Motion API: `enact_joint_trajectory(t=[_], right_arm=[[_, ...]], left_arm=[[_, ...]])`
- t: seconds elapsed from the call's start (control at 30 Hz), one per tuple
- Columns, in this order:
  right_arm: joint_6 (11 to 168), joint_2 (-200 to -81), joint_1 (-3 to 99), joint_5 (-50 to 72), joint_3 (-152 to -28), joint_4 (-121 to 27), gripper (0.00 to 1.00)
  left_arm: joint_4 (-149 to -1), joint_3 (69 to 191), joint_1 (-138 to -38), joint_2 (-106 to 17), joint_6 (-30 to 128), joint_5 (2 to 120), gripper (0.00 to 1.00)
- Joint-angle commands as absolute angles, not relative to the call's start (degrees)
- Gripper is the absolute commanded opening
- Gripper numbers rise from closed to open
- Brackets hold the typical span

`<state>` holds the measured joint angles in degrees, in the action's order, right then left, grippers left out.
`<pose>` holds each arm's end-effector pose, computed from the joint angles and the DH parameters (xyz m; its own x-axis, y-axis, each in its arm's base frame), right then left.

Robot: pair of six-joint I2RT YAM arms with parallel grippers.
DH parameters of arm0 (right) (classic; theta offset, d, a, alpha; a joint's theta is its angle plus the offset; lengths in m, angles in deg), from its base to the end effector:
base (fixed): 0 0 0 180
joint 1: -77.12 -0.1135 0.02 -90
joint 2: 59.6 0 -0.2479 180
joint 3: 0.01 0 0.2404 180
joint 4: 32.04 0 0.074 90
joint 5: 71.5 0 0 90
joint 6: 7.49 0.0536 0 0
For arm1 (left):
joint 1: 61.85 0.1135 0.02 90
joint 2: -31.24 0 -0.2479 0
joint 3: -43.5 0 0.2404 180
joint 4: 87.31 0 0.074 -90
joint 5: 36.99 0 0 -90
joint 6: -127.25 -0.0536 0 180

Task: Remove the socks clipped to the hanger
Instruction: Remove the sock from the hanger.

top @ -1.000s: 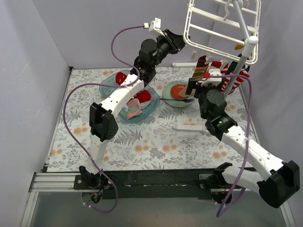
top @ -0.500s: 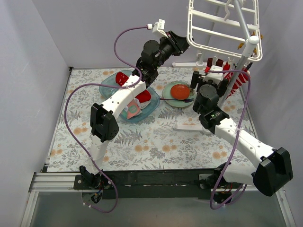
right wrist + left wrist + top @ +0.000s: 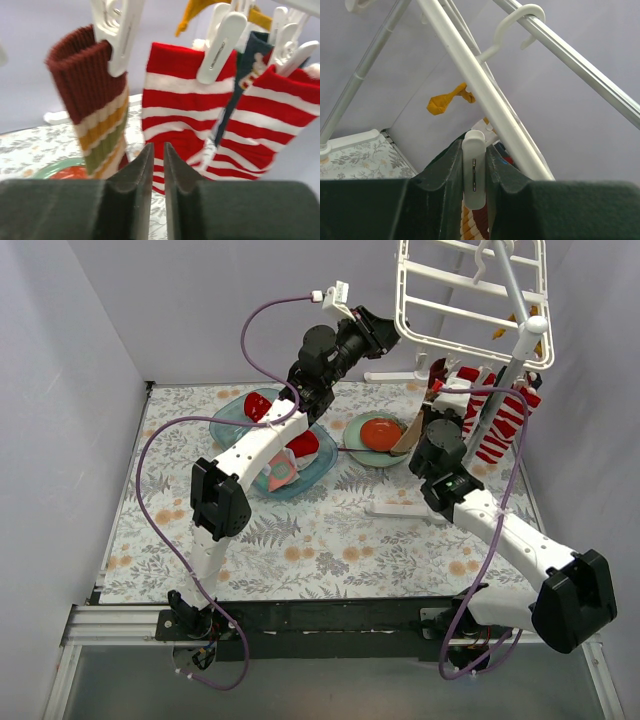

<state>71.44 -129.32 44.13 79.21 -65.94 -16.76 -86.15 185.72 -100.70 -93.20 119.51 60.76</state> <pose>0.2537 0.1090 0.3501 0.0775 -0.0617 -0.9951 0.4742 0.8802 -0.0177 0.3934 -0.3261 0.4277 -0.6856 -0.7085 -0.1673 0.3180 -0.0848 -0.9443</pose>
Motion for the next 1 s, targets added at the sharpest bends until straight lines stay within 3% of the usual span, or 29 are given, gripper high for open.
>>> enact_joint_trajectory(t=[0.0, 0.07, 0.5, 0.53, 0.63, 0.7, 0.73, 0.83, 0.97], right_arm=[[71.08, -124.74, 44.16, 71.36, -65.88, -17.99, 0.14], [72.22, -122.28, 44.16, 68.61, -65.53, -19.68, 0.01], [77.85, -117.61, 44.25, 60.59, -69.39, -36.64, 0.03], [78.81, -118.22, 44.16, 60.77, -69.04, -36.65, 0.19], [79.61, -120.33, 44.16, 63.84, -67.55, -33.93, 0.41], [81.19, -123.04, 44.16, 68.13, -68.07, -33.75, 0.48], [81.54, -123.93, 44.25, 69.29, -68.42, -33.58, 0.58], [82.07, -127.36, 44.25, 71.49, -69.65, -31.21, 0.72], [83.47, -132.37, 44.34, 76.05, -72.37, -29.45, 0.83]], left_arm=[[-87.09, 184.09, -101.05, -89.44, 118.55, 61.53, 0.00], [-87.79, 183.56, -101.05, -89.08, 118.64, 62.06, 0.00], [-89.72, 180.66, -101.05, -86.89, 119.86, 64.08, 0.01], [-89.90, 180.66, -101.05, -86.80, 119.95, 64.35, 0.00], [-89.99, 180.74, -101.14, -86.45, 120.13, 64.70, 0.00], [-89.81, 180.74, -101.14, -86.18, 119.78, 64.79, 0.00], [-89.64, 180.83, -101.14, -85.83, 119.69, 64.79, 0.00], [-89.38, 180.83, -101.40, -85.39, 119.51, 65.05, 0.00], [-89.11, 180.92, -101.84, -85.13, 119.43, 65.14, 0.00]])
